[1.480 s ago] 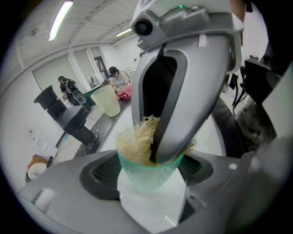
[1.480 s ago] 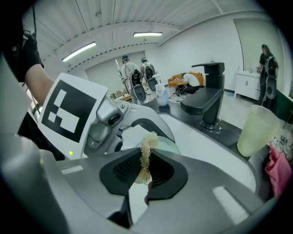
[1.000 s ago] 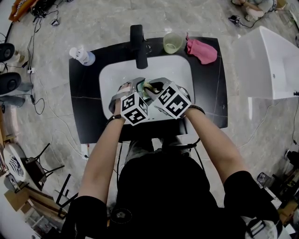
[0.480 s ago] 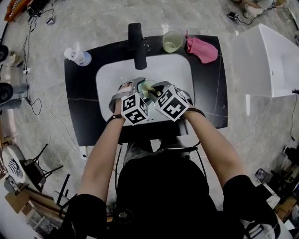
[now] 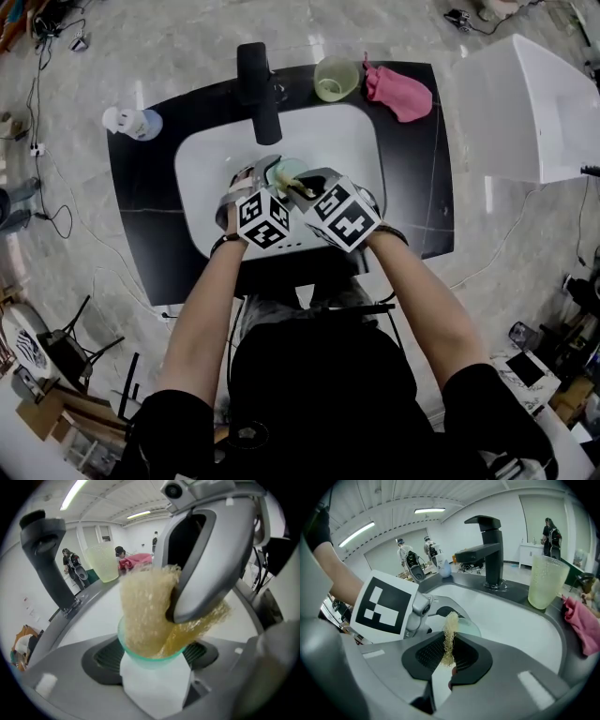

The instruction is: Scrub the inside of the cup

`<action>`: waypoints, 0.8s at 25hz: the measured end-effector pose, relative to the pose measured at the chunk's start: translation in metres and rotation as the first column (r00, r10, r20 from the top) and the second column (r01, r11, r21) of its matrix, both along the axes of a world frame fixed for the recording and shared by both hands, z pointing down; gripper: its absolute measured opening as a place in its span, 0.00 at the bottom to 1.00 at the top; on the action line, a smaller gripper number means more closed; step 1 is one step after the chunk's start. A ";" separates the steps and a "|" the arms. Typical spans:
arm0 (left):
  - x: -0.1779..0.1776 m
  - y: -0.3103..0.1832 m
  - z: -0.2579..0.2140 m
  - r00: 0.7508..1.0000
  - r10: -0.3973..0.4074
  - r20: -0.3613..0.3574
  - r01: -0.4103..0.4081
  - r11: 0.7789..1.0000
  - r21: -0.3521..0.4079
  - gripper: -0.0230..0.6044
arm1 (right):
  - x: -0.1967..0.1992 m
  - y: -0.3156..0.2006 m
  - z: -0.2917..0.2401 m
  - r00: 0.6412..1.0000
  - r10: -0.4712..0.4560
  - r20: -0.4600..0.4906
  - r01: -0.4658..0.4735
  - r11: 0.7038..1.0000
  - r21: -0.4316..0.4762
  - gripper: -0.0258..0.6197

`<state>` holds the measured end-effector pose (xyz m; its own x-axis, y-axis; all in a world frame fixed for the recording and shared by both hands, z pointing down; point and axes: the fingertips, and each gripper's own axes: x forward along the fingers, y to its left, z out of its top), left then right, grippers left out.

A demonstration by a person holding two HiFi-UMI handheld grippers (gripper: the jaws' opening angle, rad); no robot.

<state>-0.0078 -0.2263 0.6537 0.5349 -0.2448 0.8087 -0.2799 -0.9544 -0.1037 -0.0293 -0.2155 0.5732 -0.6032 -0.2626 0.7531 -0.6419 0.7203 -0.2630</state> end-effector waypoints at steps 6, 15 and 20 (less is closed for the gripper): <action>-0.012 -0.013 0.020 0.993 -0.113 -0.016 0.112 0.992 -0.057 0.64 | 0.018 -0.022 -0.011 0.994 0.105 0.043 -0.106 0.994 0.027 0.10; -0.037 -0.031 0.042 0.974 -0.228 -0.013 0.226 0.970 -0.087 0.64 | 0.057 -0.055 -0.023 0.950 0.299 0.089 -0.304 0.951 0.050 0.10; -0.042 -0.033 0.047 0.969 -0.245 -0.024 0.242 0.965 -0.101 0.64 | 0.067 -0.056 -0.019 0.940 0.333 0.080 -0.336 0.941 0.037 0.10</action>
<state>-0.0497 -0.2591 0.7006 0.4980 -0.2926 0.8163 -0.5070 -0.8619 0.0004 0.0382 -0.2710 0.5544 -0.5259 -0.4940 0.6924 -0.8288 0.4806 -0.2867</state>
